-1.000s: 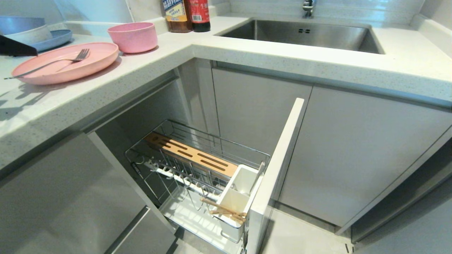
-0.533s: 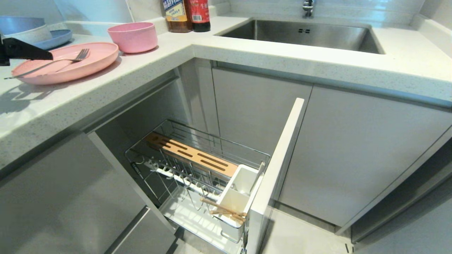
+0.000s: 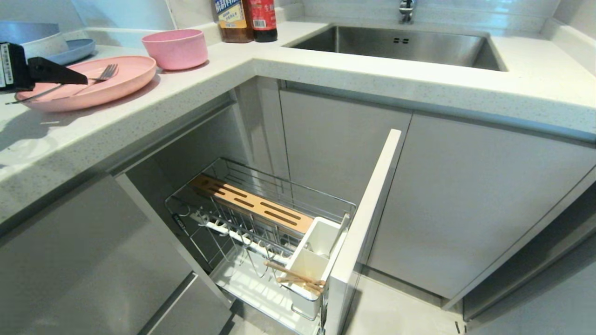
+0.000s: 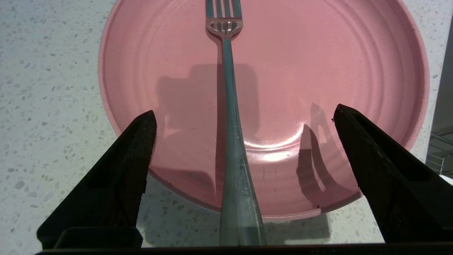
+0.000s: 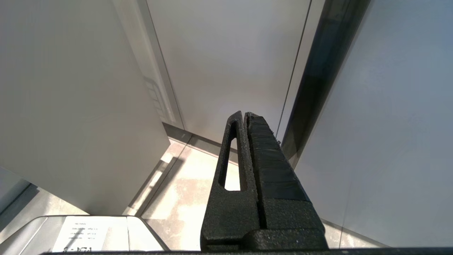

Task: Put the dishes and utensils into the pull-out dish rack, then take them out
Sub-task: Pick up the fork and place it in the cupboard

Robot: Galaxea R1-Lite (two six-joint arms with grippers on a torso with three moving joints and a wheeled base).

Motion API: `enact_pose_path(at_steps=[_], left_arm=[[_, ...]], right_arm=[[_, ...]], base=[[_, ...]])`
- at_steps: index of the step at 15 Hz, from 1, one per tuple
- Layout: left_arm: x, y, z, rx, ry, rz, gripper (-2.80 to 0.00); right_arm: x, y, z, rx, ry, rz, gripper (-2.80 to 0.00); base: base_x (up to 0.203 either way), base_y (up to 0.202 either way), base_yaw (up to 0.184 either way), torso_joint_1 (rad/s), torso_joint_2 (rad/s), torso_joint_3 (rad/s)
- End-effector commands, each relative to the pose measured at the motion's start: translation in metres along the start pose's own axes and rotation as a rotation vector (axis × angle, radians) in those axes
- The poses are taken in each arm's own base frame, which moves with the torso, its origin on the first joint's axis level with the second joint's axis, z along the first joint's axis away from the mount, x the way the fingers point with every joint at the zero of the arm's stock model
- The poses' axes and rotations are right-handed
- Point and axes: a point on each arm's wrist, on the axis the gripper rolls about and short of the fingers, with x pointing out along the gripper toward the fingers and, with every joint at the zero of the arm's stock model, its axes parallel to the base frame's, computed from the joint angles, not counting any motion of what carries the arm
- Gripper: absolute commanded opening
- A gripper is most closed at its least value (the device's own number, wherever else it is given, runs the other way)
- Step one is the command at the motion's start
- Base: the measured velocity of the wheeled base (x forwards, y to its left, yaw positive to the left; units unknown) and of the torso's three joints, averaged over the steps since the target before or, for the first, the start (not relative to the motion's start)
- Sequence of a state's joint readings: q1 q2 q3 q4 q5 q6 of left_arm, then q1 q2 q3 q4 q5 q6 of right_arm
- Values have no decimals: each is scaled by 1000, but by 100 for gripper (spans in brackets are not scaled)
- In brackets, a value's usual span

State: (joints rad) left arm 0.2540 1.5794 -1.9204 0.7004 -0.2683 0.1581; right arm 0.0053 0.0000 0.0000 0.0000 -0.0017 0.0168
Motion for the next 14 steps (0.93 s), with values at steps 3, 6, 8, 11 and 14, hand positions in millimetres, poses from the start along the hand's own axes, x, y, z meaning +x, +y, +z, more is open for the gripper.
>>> enact_pose_path(at_steps=[3, 6, 8, 11, 14], left_arm=[[5, 0, -1, 0, 12, -9, 0], [5, -1, -1, 1, 14, -10, 0], [5, -1, -1, 3, 13, -13, 0], [6, -1, -2, 12, 19, -14, 0], [8, -1, -3, 26, 28, -15, 0]], right_arm=[[0, 0, 0, 0, 2, 1, -280], [0, 0, 0, 0, 2, 1, -280], [0, 0, 0, 0, 2, 0, -280], [0, 0, 0, 0, 2, 1, -280], [0, 0, 0, 0, 2, 1, -280]], base=[[0, 0, 0, 0, 0, 0], [0, 0, 0, 0, 0, 0], [0, 0, 0, 0, 0, 0], [0, 0, 0, 0, 0, 0], [0, 0, 0, 0, 0, 0]])
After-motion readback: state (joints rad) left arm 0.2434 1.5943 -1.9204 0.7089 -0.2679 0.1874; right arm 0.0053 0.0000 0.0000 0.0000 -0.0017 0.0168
